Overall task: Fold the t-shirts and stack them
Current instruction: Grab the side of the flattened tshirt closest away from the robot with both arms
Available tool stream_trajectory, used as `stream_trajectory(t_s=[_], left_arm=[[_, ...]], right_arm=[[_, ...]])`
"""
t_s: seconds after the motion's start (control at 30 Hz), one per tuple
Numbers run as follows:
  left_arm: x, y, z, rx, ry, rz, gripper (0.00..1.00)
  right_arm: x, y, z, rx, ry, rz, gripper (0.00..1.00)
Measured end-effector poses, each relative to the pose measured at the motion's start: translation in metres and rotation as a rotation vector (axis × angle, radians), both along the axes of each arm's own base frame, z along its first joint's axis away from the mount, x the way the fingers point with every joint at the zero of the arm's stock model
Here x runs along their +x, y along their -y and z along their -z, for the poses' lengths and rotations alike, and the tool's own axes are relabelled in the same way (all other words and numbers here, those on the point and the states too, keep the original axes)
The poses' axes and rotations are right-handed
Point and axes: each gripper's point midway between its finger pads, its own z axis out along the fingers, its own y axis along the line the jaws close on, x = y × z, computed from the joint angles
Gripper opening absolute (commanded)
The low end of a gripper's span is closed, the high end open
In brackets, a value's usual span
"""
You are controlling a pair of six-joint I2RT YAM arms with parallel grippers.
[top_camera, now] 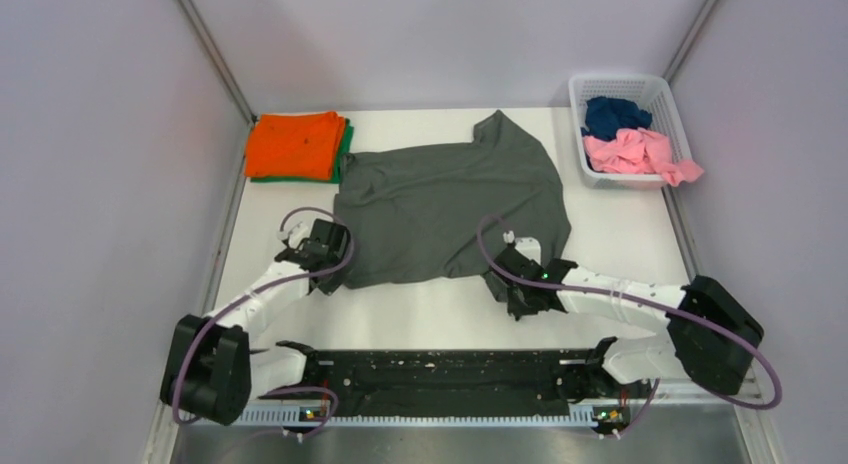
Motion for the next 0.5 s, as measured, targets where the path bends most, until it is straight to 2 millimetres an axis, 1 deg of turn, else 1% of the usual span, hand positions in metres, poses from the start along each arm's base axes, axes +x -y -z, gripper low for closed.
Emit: stream_trajectory(t_s=[0.07,0.1,0.13,0.23,0.33,0.43,0.5], left_arm=[[-0.006,-0.001,-0.004,-0.006,0.008,0.001,0.0],[-0.012,-0.003,-0.006,-0.008,0.011,-0.001,0.0],[-0.016,-0.004,-0.007,-0.008,0.013,-0.001,0.0],[-0.034,-0.009,-0.011,-0.018,0.017,-0.016,0.0],[-0.058,-0.014,-0.01,-0.038,0.012,-0.039,0.0],[-0.076,-0.014,-0.01,-0.075,0.024,-0.042,0.0],[-0.082,-0.011,-0.012,-0.105,0.04,-0.038,0.0]], right_arm=[[-0.014,0.004,0.0,0.014,-0.02,0.006,0.0],[-0.025,0.006,0.0,0.016,-0.04,-0.002,0.0],[-0.041,0.01,0.0,0.01,-0.072,-0.016,0.0],[-0.073,0.016,-0.002,-0.004,-0.145,-0.047,0.0],[-0.107,0.022,-0.006,-0.03,-0.216,-0.085,0.0],[-0.125,0.027,-0.011,-0.03,-0.26,-0.093,0.0],[-0.127,0.029,-0.014,-0.019,-0.263,-0.083,0.0]])
